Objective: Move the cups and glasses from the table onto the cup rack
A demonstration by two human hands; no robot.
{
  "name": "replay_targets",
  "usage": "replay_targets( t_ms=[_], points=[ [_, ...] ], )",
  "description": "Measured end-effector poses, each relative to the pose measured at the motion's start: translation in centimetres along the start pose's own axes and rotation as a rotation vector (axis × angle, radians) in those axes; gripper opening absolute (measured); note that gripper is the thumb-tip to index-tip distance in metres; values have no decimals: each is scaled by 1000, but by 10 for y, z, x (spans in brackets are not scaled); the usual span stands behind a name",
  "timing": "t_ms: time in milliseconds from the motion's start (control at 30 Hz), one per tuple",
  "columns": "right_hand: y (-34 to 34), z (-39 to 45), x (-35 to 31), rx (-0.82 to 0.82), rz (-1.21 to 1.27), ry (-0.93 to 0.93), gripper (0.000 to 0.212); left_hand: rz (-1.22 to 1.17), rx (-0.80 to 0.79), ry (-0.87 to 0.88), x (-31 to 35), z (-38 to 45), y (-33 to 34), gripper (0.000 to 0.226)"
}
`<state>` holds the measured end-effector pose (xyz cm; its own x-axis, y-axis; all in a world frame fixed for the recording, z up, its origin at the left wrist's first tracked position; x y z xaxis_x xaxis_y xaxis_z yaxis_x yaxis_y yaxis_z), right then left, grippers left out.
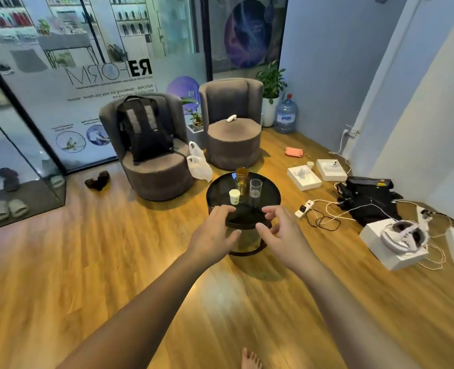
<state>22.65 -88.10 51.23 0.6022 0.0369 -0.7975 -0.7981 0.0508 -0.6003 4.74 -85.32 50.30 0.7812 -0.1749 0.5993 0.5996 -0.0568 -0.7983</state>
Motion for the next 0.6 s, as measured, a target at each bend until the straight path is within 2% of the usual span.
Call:
replay_targets(
  t_ms=[167,300,600],
  points=[
    [6,121,14,-55,-19,18,39,-14,-35,-64,-30,112,9,53],
    [18,192,29,-89,-21,61,38,-47,-53,-120,-57,171,21,50],
    [85,344,93,-151,-66,172,41,-62,-181,-222,-157,329,78,58]
  ],
)
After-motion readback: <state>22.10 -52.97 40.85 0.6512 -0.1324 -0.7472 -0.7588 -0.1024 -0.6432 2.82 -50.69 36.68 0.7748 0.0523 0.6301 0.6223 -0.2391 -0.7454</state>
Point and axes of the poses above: each hand's wrist, its own z-axis towards the middle knuckle, its own y-axis out of the palm, x = y × z, the point moved 3 cm from there along z, towards the middle knuckle, and after that the axes turned 1 degree about -x, right-handed, at the moved point
